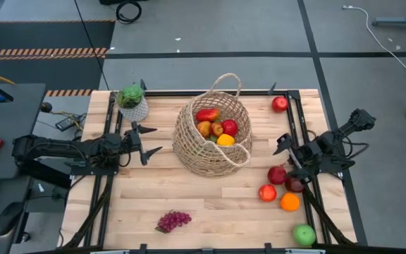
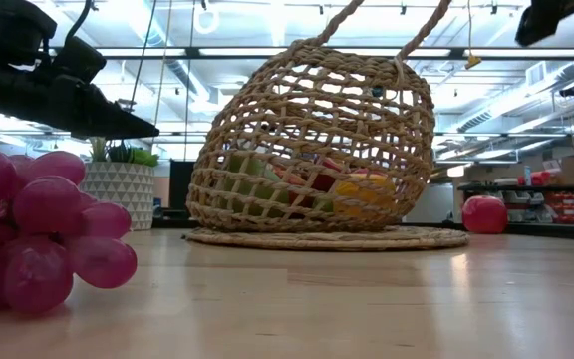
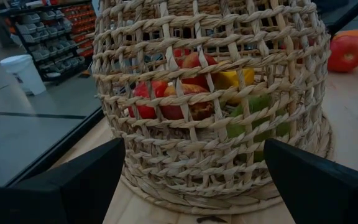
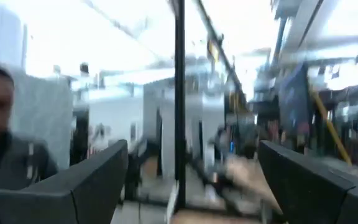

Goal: Build produce basket
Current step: Put the red pomegranate into the brown basket

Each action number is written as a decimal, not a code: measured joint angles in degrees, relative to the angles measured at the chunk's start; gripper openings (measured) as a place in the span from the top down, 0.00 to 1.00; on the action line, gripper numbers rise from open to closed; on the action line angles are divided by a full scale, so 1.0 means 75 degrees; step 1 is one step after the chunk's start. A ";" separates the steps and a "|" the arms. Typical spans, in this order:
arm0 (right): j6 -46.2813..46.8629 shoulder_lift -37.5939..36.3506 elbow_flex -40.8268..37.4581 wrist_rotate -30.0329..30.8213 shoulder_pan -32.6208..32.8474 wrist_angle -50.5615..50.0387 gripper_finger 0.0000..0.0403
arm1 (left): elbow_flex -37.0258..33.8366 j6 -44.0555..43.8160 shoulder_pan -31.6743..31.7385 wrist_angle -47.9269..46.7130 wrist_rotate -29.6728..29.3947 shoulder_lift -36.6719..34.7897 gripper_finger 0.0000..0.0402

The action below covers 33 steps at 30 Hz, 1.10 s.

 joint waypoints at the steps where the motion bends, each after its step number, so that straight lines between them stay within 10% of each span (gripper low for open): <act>1: -0.0170 -0.0010 0.0000 0.0025 0.0000 0.0308 0.10 | 0.0000 0.0000 0.0000 0.0000 0.0000 0.0000 0.03; 9: -0.3130 -0.0008 0.0000 0.0960 0.0000 0.2090 0.10 | -0.0003 0.0000 0.0000 0.0003 0.0000 0.0000 0.03; 19: -0.3563 -0.0006 0.0000 0.1729 0.0000 0.3009 0.10 | -0.0003 0.0000 0.0000 0.0003 0.0000 0.0000 0.03; 29: -0.3558 -0.0003 0.0036 0.1699 0.0000 0.1830 0.10 | -0.0003 0.0000 -0.0002 0.0003 0.0000 0.0000 0.03; 33: -0.3344 0.0325 0.0804 0.1767 0.0000 -0.0870 0.10 | -0.0006 0.0000 0.0000 0.0003 0.0003 0.0000 0.03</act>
